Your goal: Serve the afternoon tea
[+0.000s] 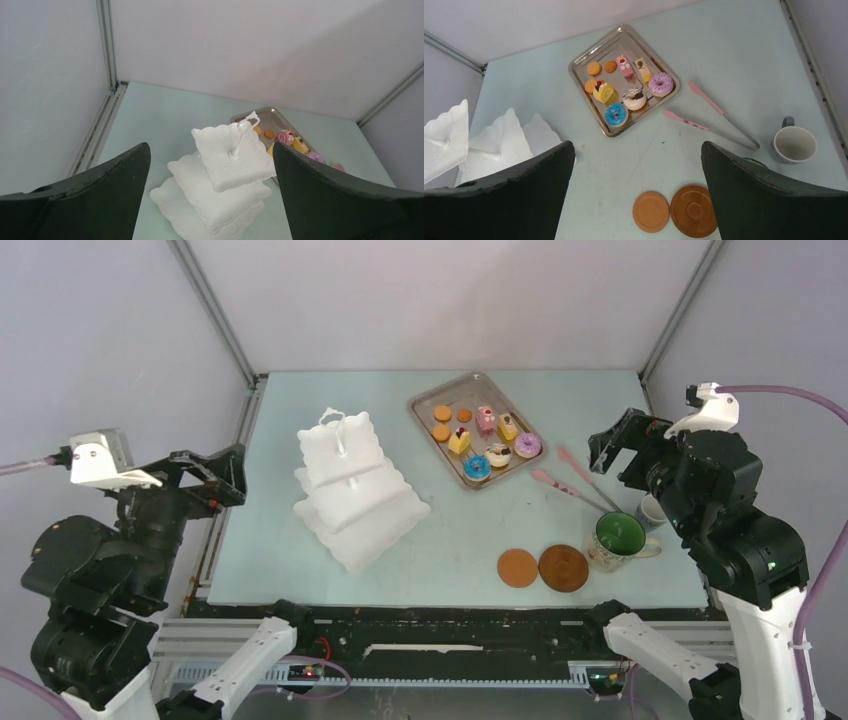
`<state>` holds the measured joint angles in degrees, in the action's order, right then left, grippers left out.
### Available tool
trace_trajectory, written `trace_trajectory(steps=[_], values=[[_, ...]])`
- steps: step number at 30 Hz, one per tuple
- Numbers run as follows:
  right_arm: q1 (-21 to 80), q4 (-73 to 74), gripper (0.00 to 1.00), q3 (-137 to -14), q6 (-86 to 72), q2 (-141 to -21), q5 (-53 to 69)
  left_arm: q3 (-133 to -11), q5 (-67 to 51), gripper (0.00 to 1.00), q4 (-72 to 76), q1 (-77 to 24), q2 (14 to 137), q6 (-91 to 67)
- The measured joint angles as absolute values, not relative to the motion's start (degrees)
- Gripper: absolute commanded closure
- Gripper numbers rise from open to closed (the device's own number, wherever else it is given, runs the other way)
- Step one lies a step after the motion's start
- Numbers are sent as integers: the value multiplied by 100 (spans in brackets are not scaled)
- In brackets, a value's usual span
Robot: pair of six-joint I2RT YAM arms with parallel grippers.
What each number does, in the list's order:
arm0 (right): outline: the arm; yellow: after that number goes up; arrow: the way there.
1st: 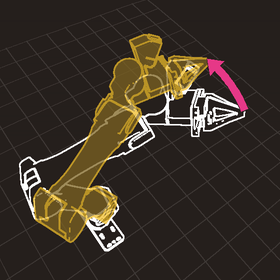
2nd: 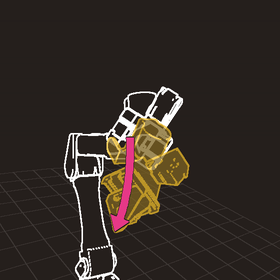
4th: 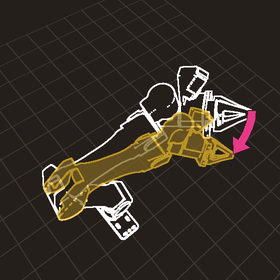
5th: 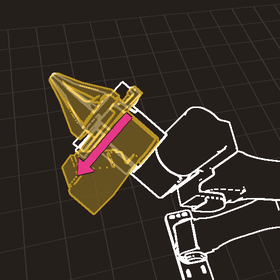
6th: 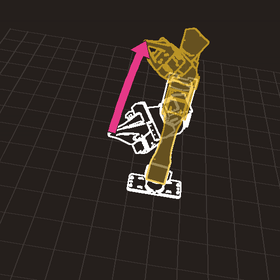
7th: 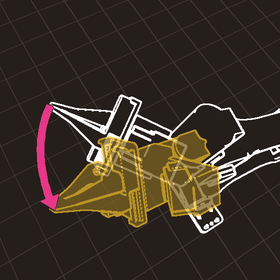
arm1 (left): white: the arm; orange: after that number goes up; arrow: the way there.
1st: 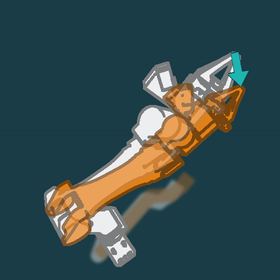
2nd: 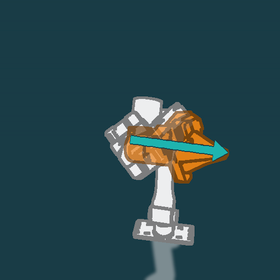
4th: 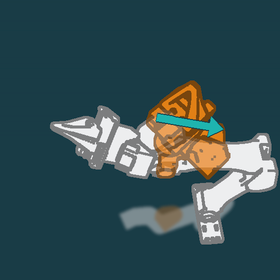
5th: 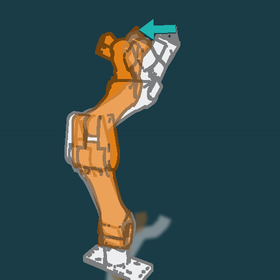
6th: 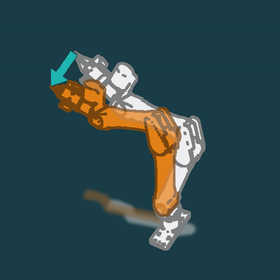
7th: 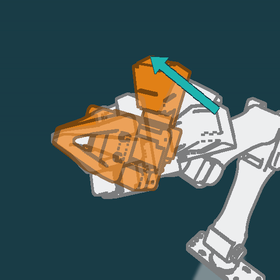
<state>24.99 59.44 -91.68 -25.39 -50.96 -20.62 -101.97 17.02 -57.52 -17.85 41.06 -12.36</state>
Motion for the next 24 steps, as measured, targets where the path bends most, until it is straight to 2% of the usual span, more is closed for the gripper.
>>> trace_trajectory(steps=[11,16,19,24], values=[[2569,6344,0,-8611,-2429,-4884,-1881,-10138,1286,2,-5798,-1789,4027,-1566],[2497,6545,0,-8226,-2115,-5210,-1732,-10138,843,2,-5966,-1789,3959,-1782],[2071,6543,5,-7863,-1914,-5570,-1459,-10138,582,2,-6099,-1789,3959,-1894],[744,6333,12,-7240,-1673,-6357,-598,-10138,311,2,-6208,-1789,3957,-1988]])
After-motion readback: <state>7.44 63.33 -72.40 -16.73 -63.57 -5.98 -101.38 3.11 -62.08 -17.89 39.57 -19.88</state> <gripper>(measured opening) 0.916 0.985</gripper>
